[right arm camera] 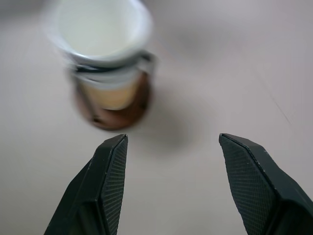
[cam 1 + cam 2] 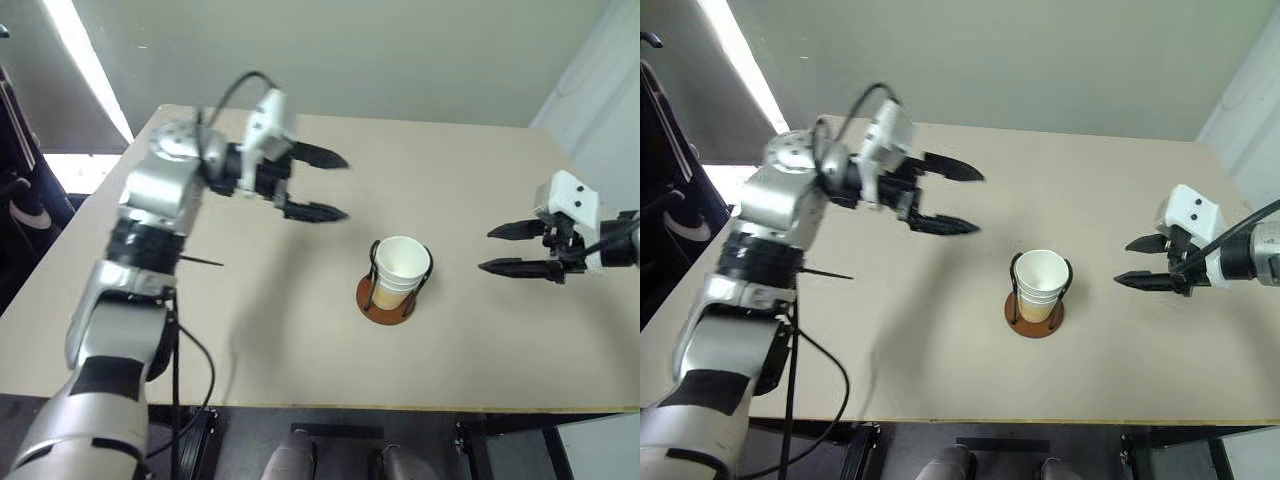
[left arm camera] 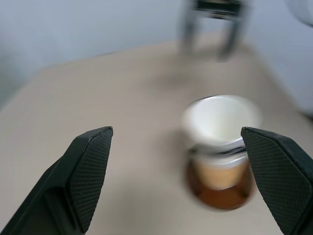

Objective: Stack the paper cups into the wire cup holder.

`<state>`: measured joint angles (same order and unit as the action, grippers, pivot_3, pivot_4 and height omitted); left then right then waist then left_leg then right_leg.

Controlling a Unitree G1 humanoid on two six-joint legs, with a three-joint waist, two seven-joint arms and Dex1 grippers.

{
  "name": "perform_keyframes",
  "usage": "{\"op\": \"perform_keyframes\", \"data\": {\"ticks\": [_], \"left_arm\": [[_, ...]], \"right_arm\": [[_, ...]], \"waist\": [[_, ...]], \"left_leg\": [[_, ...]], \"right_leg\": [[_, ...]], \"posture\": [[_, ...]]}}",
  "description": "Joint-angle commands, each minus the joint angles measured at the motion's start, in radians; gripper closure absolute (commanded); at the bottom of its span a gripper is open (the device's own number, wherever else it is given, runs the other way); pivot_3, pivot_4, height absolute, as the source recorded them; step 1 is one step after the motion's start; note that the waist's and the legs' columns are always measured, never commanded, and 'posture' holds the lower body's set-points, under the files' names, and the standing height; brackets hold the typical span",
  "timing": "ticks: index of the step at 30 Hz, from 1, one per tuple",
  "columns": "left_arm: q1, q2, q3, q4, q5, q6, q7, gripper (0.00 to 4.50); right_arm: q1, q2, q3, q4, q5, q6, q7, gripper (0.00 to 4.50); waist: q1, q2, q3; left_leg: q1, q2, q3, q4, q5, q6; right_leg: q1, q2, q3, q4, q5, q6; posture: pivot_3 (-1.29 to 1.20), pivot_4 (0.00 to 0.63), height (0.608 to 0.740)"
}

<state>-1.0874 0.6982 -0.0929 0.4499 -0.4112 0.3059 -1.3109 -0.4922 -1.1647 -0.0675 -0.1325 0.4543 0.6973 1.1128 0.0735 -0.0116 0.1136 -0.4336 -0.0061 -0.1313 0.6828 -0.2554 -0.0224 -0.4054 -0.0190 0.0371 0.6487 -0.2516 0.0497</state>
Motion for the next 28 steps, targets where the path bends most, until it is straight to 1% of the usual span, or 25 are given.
{"op": "perform_keyframes", "data": {"ticks": [1,5,7,11,14,17,20,22,26,28], "left_arm": [[0.088,0.041,0.132,-0.014,-0.004,0.02,0.133,0.02],[0.229,0.071,0.257,-0.032,-0.002,0.033,0.272,0.02],[0.292,0.075,0.321,-0.019,-0.003,0.031,0.355,0.02],[0.366,0.059,0.39,0.001,0.011,0.007,0.479,0.02],[0.394,0.048,0.405,0.002,0.02,-0.003,0.525,0.02],[0.403,0.031,0.407,0.005,0.034,-0.017,0.566,0.02],[0.398,0.02,0.41,0.009,0.033,-0.021,0.587,0.02],[0.397,0.018,0.405,0.011,0.041,-0.031,0.6,0.02],[0.408,0.012,0.407,0.007,0.057,-0.045,0.634,0.02],[0.423,0.01,0.413,-0.01,0.049,-0.041,0.638,0.02]], "right_arm": [[-0.009,0.033,-0.089,0.104,-0.038,-0.051,-0.083,1.49],[-0.032,0.095,-0.15,0.233,-0.061,-0.097,-0.187,1.49],[-0.05,0.137,-0.18,0.308,-0.087,-0.138,-0.272,1.49],[-0.085,0.208,-0.211,0.427,-0.136,-0.185,-0.423,1.49],[-0.108,0.245,-0.221,0.487,-0.158,-0.208,-0.493,1.49],[-0.148,0.291,-0.236,0.581,-0.177,-0.231,-0.586,1.49],[-0.164,0.325,-0.25,0.625,-0.174,-0.241,-0.624,1.49],[-0.173,0.367,-0.275,0.665,-0.166,-0.282,-0.675,1.49],[-0.2,0.459,-0.373,0.713,-0.111,-0.334,-0.778,1.49],[-0.2,0.485,-0.383,0.716,-0.107,-0.349,-0.795,1.49]], "waist": [[0.0,0.0,0.0],[0.001,0.001,0.0],[0.0,0.0,0.0],[-0.001,0.001,0.0],[-0.001,0.001,0.0],[-0.002,0.001,0.0],[-0.005,0.001,0.0],[-0.007,0.001,0.0],[-0.013,0.001,0.0],[-0.013,0.001,0.0]], "left_leg": [[0.0,0.0,0.0,0.0,0.0,0.0],[0.003,0.0,0.002,-0.001,0.001,0.0],[0.003,0.0,0.002,-0.001,0.001,0.0],[0.009,-0.001,0.003,-0.002,0.002,0.0],[0.014,-0.001,0.005,-0.004,0.002,0.0],[0.015,-0.001,0.007,-0.003,0.002,0.0],[0.016,-0.001,0.009,-0.003,0.002,0.0],[0.016,-0.001,0.01,-0.004,0.002,0.0],[0.016,-0.001,0.012,-0.006,0.003,-0.001],[0.016,-0.001,0.013,-0.007,0.003,-0.002]], "right_leg": [[0.0,0.0,0.0,0.0,0.0,0.0],[0.0,0.0,0.002,0.001,0.0,0.0],[0.0,0.0,0.003,0.002,0.0,0.0],[0.003,0.0,0.005,0.004,0.0,0.0],[0.006,0.0,0.008,0.005,0.0,-0.001],[0.005,0.0,0.012,0.009,0.0,-0.001],[0.004,0.0,0.014,0.012,0.0,-0.001],[0.002,0.0,0.015,0.013,-0.001,-0.002],[-0.001,0.001,0.018,0.014,-0.001,-0.002],[-0.002,0.001,0.019,0.014,-0.001,-0.002]], "posture": [[0.0,0.15,0.74],[0.0,0.15,0.74],[0.0,0.15,0.74],[0.0,0.15,0.74],[0.0,0.15,0.74],[0.0,0.15,0.74],[0.0,0.15,0.74],[0.0,0.15,0.74],[0.0,0.15,0.74],[0.0,0.15,0.74]]}}
